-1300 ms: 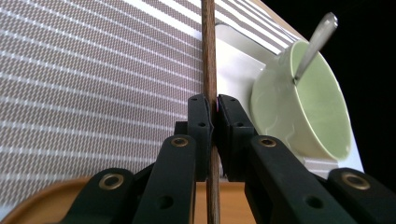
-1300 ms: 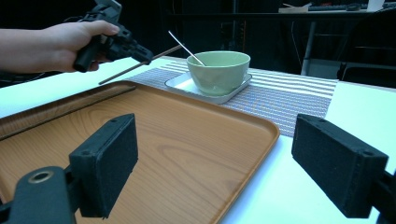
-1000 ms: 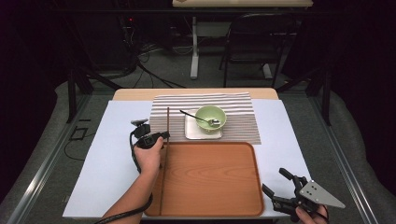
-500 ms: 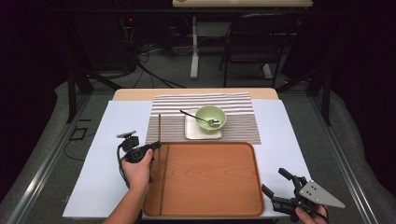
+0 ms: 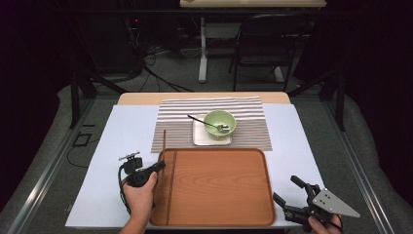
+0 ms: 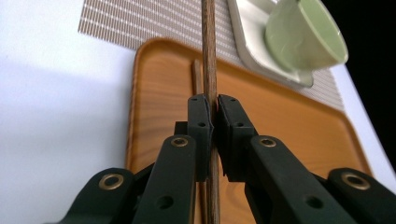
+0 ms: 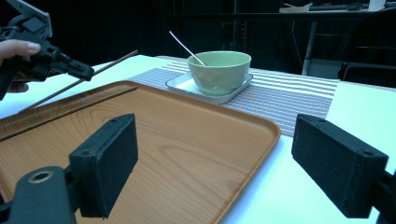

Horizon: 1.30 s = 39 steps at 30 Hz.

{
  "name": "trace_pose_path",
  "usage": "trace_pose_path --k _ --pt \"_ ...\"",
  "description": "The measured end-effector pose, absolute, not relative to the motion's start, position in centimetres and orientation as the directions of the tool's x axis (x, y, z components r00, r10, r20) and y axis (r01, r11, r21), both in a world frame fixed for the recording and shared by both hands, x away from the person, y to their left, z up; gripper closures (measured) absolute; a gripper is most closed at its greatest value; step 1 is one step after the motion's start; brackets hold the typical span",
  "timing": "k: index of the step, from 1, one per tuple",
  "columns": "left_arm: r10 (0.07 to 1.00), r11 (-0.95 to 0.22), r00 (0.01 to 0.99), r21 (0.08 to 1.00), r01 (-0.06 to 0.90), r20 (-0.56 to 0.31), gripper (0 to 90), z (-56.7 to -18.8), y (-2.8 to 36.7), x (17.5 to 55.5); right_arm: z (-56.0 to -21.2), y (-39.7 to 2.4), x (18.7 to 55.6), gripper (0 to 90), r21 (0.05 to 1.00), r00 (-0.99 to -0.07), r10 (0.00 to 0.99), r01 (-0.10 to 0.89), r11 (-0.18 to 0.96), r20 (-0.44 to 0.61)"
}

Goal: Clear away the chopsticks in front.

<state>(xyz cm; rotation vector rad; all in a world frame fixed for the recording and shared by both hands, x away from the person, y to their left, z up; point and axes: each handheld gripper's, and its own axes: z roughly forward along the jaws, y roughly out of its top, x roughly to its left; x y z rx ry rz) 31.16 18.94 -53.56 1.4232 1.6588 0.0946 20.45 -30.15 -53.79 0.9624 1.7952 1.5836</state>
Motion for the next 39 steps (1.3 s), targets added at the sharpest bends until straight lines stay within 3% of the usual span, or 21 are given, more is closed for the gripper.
trace_pose_path --k 39 --pt "0.895 0.203 0.097 0.592 0.78 -0.436 84.6 -55.8 17.7 27.4 -53.7 -30.1 20.3 14.1 0.988 -0.591 0.805 0.147 0.054 0.044"
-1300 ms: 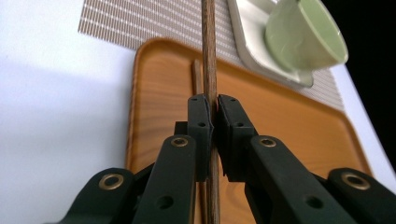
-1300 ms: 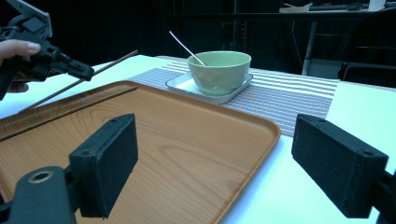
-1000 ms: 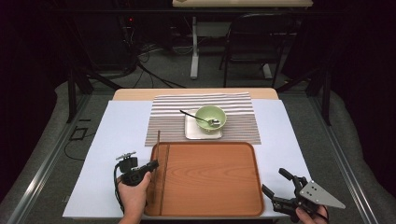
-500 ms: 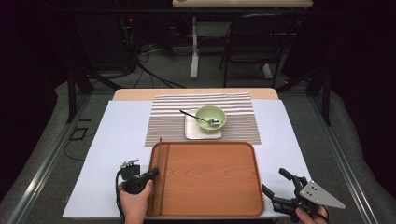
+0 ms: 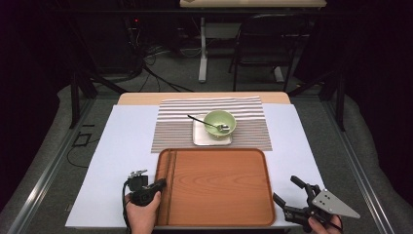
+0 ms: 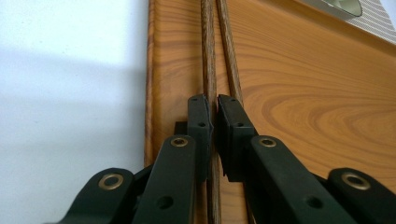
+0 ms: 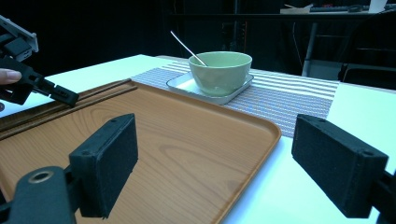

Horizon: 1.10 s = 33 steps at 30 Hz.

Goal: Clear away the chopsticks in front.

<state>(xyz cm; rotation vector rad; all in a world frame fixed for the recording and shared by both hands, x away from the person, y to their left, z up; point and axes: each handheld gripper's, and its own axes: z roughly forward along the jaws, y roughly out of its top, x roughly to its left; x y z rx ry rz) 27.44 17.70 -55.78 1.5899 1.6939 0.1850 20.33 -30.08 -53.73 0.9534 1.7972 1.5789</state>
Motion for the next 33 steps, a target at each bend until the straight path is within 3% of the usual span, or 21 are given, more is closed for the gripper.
trace_pose_path --k 20,33 --pt "0.895 0.222 0.078 0.59 0.777 -0.44 79.1 -55.61 17.87 27.57 -53.77 -30.03 20.39 14.1 0.987 -0.591 0.805 0.151 0.054 0.046" --pt "0.883 0.212 0.122 0.617 0.758 -0.454 53.8 -55.34 17.76 27.71 -53.8 -30.03 20.42 14.1 0.987 -0.591 0.806 0.154 0.053 0.049"
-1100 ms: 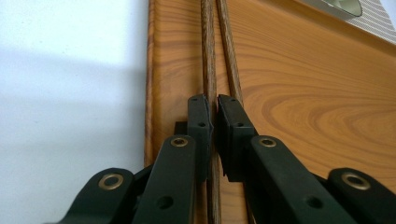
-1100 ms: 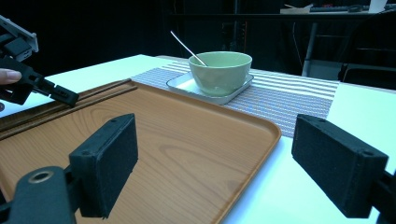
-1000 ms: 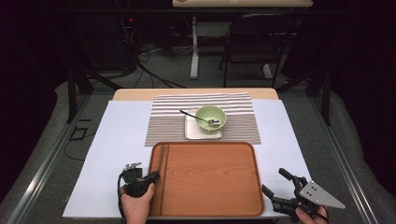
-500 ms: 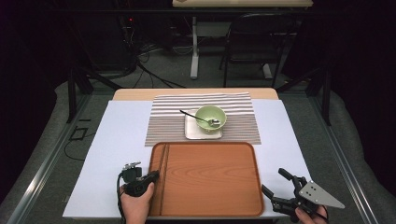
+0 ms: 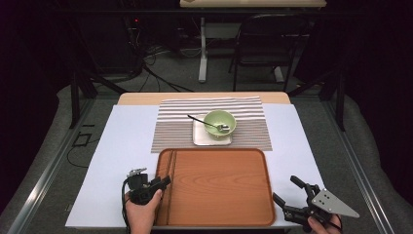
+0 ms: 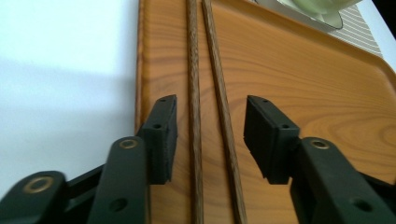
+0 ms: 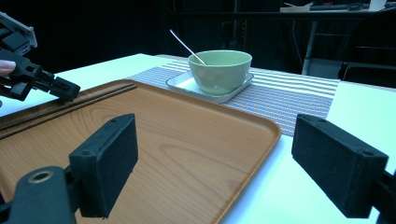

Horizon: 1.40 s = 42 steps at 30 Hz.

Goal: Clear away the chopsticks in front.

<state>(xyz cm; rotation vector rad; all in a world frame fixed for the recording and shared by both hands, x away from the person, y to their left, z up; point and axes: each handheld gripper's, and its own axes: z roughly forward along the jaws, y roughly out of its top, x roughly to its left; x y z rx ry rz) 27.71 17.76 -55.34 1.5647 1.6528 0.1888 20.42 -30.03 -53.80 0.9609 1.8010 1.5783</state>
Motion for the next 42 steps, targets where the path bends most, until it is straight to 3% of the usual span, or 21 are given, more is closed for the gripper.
trace_pose_path --k 10,42 --pt "0.88 0.199 0.143 0.626 0.754 -0.452 49.1 -55.1 17.6 27.7 -53.8 -30.0 20.4 14.1 0.987 -0.591 0.806 0.152 0.056 0.045" --pt "0.865 0.196 0.198 0.674 0.712 -0.46 49.6 -52.4 17.7 29.7 -54.0 -29.7 20.9 14.1 0.985 -0.595 0.803 0.16 0.07 0.039"
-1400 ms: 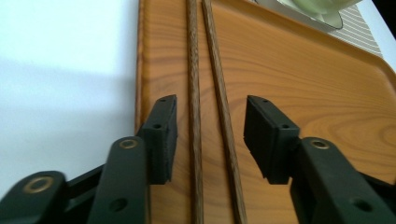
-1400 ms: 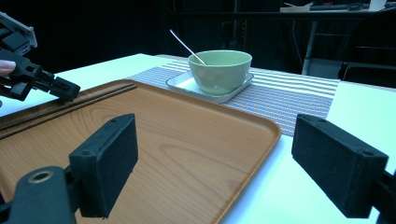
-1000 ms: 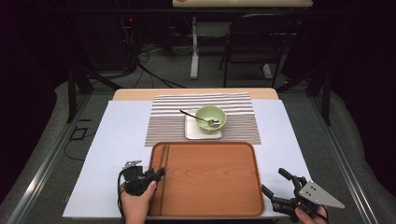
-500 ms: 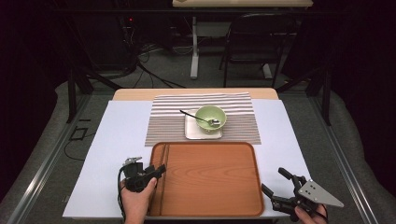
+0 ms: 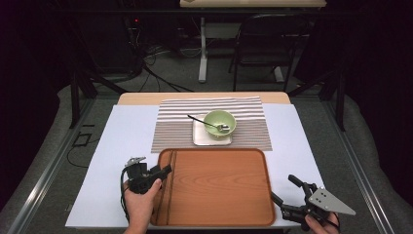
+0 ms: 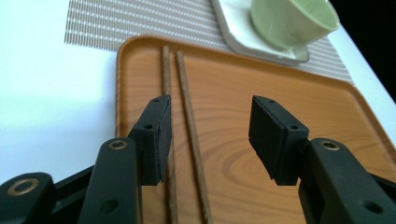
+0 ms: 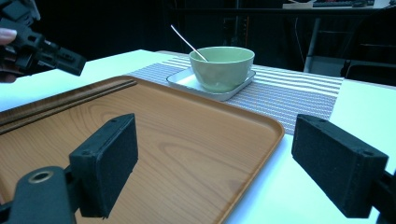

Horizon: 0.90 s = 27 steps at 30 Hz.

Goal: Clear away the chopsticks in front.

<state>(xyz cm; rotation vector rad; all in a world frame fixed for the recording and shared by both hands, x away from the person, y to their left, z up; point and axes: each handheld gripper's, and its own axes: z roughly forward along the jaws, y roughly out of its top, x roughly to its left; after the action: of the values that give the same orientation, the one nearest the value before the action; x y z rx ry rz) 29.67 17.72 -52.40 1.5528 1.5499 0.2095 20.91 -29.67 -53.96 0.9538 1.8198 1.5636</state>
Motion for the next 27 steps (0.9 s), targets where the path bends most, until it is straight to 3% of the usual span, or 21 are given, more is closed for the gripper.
trace_pose_path --k 11,27 --pt "0.861 0.168 0.237 0.69 0.704 -0.451 53.6 -50.8 16.9 31.7 -53.9 -29.8 20.8 14.2 0.985 -0.595 0.803 0.16 0.061 0.047" --pt "0.863 0.116 0.305 0.744 0.658 -0.404 49.3 -48.8 15.0 35.3 -53.9 -29.9 20.8 14.2 0.986 -0.594 0.803 0.158 0.06 0.046"
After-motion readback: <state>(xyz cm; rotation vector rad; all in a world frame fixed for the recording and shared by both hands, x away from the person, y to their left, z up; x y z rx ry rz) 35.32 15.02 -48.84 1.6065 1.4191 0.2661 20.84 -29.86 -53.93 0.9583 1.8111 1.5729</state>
